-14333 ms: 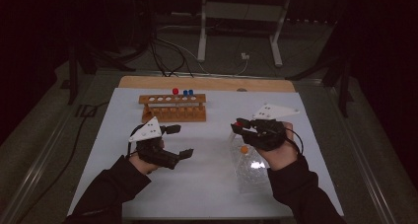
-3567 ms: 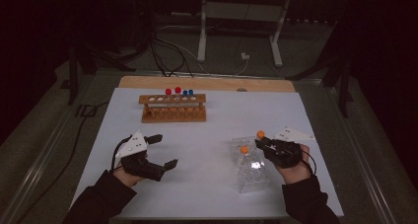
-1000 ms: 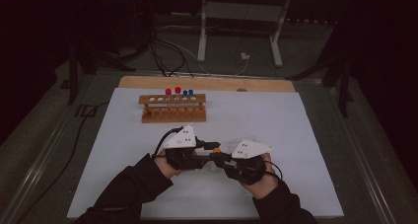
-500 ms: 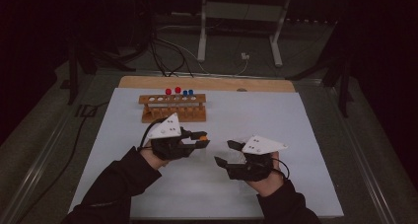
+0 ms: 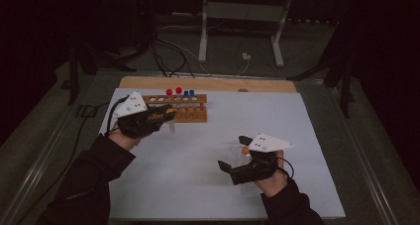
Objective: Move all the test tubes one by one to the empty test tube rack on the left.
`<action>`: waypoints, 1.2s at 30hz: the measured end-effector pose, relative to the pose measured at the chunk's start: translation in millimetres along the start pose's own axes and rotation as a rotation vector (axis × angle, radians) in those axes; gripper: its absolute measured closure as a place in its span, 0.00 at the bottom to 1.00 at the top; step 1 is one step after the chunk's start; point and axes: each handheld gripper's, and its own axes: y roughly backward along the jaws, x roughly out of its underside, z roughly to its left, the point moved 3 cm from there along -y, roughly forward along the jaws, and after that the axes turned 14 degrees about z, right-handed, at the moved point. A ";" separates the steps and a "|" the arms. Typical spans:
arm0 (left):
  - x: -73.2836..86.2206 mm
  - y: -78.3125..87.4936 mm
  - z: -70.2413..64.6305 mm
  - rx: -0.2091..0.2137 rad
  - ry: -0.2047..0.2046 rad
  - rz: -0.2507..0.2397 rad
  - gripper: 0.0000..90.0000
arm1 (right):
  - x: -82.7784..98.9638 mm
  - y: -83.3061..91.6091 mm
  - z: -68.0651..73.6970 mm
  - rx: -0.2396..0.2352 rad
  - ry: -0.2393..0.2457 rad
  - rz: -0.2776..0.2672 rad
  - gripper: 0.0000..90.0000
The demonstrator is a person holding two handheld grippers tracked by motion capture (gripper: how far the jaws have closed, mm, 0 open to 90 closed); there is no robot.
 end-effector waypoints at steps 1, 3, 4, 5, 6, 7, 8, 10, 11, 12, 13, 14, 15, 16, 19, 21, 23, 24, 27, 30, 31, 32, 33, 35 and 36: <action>1.0 0.3 6.7 -0.021 0.014 -0.002 0.80 | 0.2 0.1 0.0 0.001 0.000 -0.001 0.00; 3.1 0.1 19.6 -0.067 0.035 0.000 0.80 | 0.3 -0.1 0.2 -0.003 0.005 -0.001 0.00; 3.7 -0.5 25.6 -0.085 0.045 0.002 0.80 | 0.3 -0.1 0.5 -0.003 0.005 -0.002 0.00; 4.2 -1.2 31.1 -0.107 0.054 -0.004 0.80 | 0.2 0.1 0.8 -0.008 0.006 -0.003 0.00; 4.2 -2.2 36.8 -0.110 0.072 -0.011 0.80 | 0.0 0.2 1.1 -0.008 0.009 -0.003 0.00; 3.8 -3.7 41.8 -0.125 0.084 -0.013 0.80 | -0.1 0.3 1.1 -0.005 0.010 -0.004 0.00; 3.2 -5.8 46.3 -0.137 0.090 -0.013 0.80 | -0.2 0.4 1.0 -0.005 0.011 -0.005 0.00; 2.1 -11.4 54.0 -0.166 0.098 -0.008 0.80 | -0.2 0.3 0.8 -0.005 0.013 -0.005 0.00; 1.9 -14.7 57.6 -0.182 0.099 0.002 0.80 | -0.1 0.2 0.9 -0.007 0.013 -0.003 0.00; 1.7 -18.1 60.8 -0.195 0.100 0.004 0.80 | 0.2 0.1 0.8 -0.008 0.013 -0.002 0.00; 1.7 -21.0 64.3 -0.212 0.105 0.009 0.80 | 0.5 0.1 0.7 -0.008 0.014 -0.002 0.00; 1.7 -23.3 67.8 -0.211 0.119 0.005 0.80 | 0.8 0.2 0.8 -0.010 0.015 -0.002 0.00; 1.5 -25.4 70.9 -0.213 0.129 -0.001 0.80 | 1.1 0.5 0.8 -0.009 0.016 0.000 0.00; 1.2 -27.9 73.4 -0.232 0.127 0.003 0.80 | 1.1 0.7 0.8 -0.010 0.015 -0.002 0.00; 0.1 -34.9 80.9 -0.254 0.139 -0.009 0.80 | 0.8 1.5 0.5 -0.012 0.018 -0.005 0.00; -0.3 -39.2 86.1 -0.257 0.163 -0.026 0.80 | 0.8 1.6 0.4 -0.015 0.018 -0.006 0.00; -0.3 -44.1 89.7 -0.274 0.166 -0.027 0.80 | 1.0 1.6 0.3 -0.012 0.018 -0.005 0.00; 0.3 -46.5 91.8 -0.269 0.179 -0.030 0.80 | 1.2 1.8 0.2 -0.012 0.019 -0.005 0.00; 4.1 -55.0 96.5 -0.293 0.187 -0.020 0.80 | 1.5 2.4 -0.5 -0.011 0.021 -0.007 0.00; 10.5 -62.1 99.1 -0.306 0.204 -0.022 0.80 | 1.7 2.7 -0.6 -0.012 0.019 -0.007 0.00; 12.8 -63.5 100.1 -0.305 0.212 -0.028 0.80 | 1.8 2.7 -0.5 -0.012 0.019 -0.007 0.00; 15.0 -65.4 101.1 -0.319 0.217 -0.023 0.80 | 2.0 2.7 -0.4 -0.013 0.020 -0.006 0.00; 17.3 -67.2 102.0 -0.321 0.219 -0.025 0.80 | 2.2 2.7 -0.4 -0.013 0.019 -0.006 0.00; 21.6 -72.1 103.5 -0.318 0.235 -0.012 0.80 | 2.3 2.3 -0.5 -0.014 0.019 -0.005 0.00; 23.8 -74.8 104.0 -0.320 0.238 -0.003 0.80 | 2.5 2.2 -0.5 -0.012 0.020 -0.003 0.00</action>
